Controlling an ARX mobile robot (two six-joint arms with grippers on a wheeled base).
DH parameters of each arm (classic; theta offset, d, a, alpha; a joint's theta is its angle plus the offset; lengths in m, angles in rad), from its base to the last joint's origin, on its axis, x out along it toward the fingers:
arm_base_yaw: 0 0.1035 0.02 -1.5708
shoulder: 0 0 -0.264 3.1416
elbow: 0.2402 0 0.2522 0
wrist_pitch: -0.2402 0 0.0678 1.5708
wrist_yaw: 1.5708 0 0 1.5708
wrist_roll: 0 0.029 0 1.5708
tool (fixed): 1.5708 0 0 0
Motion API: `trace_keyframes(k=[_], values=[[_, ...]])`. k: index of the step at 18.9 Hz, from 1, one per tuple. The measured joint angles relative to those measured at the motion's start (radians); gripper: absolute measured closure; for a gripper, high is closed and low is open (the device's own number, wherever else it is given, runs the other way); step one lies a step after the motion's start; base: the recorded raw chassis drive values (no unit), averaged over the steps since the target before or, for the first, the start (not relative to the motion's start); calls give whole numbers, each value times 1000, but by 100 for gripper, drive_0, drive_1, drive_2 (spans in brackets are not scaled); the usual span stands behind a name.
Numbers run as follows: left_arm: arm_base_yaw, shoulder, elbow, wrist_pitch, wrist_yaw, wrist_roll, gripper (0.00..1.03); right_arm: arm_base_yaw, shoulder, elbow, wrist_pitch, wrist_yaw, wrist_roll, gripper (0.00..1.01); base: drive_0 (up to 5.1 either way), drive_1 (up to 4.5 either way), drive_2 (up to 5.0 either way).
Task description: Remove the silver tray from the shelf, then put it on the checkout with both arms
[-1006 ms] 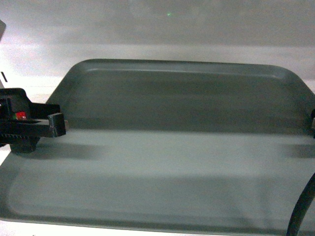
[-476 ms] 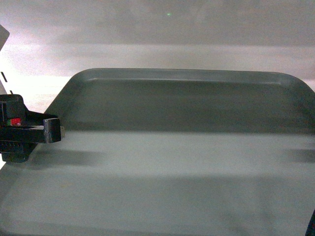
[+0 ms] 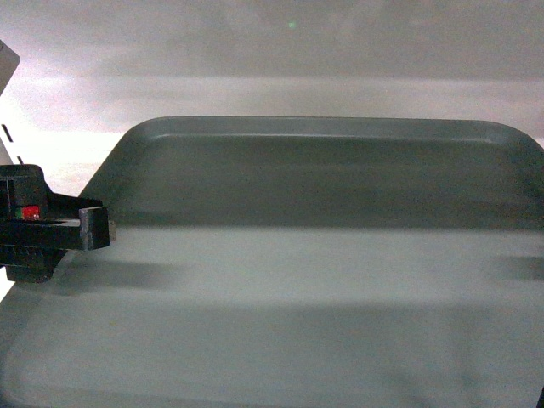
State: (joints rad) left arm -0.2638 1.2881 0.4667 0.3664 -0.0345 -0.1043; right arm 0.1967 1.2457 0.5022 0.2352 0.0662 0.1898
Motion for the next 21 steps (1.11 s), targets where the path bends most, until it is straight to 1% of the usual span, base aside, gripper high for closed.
trace_keyframes(k=[21], values=[[-1, 0, 0, 0, 0, 0, 100, 0, -3, -2, 0, 1, 0, 98, 0, -7, 7]])
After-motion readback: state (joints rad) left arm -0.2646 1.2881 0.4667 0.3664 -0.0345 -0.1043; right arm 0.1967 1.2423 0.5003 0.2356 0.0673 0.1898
